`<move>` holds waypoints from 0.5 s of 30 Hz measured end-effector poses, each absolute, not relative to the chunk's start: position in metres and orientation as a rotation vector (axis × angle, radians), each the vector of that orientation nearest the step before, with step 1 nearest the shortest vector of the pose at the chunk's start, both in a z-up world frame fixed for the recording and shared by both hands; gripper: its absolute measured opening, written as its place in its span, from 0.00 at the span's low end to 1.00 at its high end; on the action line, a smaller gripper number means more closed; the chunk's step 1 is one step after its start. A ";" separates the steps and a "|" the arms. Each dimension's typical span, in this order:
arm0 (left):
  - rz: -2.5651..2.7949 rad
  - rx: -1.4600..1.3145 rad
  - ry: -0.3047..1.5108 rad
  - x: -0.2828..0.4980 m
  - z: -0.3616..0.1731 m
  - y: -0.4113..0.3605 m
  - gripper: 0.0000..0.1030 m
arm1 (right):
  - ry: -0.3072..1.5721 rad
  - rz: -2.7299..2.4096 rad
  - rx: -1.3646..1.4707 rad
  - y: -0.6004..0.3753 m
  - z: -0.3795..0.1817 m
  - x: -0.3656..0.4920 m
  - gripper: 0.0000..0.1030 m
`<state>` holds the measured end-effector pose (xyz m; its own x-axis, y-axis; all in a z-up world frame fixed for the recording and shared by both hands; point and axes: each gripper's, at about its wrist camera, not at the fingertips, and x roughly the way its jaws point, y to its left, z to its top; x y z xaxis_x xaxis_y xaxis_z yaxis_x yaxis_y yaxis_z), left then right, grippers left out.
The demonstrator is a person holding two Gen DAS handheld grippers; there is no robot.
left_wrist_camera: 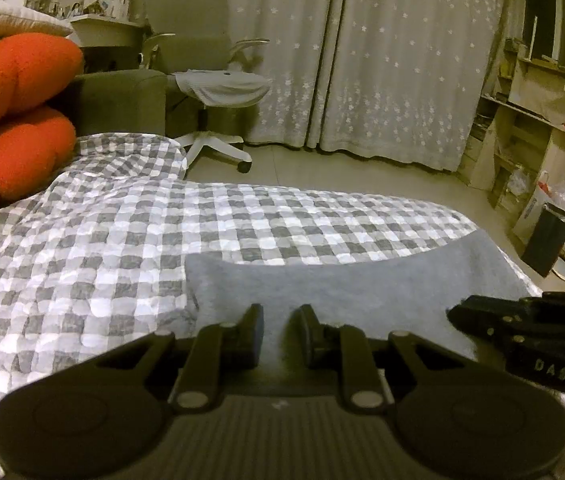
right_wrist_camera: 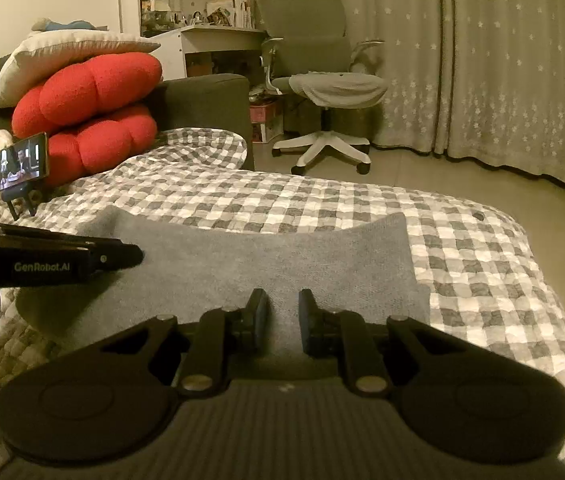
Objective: Fold clothes
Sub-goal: 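Position both open grippers over the folded sweater's edge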
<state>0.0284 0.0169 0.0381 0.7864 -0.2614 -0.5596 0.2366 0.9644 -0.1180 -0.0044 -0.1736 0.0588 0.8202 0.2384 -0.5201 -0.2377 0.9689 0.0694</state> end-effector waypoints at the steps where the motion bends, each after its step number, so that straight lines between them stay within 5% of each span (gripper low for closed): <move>1: -0.268 -0.042 0.609 0.028 0.038 0.016 0.19 | 0.558 0.250 0.009 -0.175 0.059 -0.004 0.16; 15: -0.261 -0.059 0.620 0.031 0.038 0.020 0.19 | 0.601 0.200 0.049 -0.192 0.063 -0.003 0.16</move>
<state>0.0311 0.0204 0.0383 0.7821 -0.2595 -0.5665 0.2242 0.9655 -0.1328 -0.0033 -0.1917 0.0632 0.8059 0.2009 -0.5569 -0.1727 0.9795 0.1036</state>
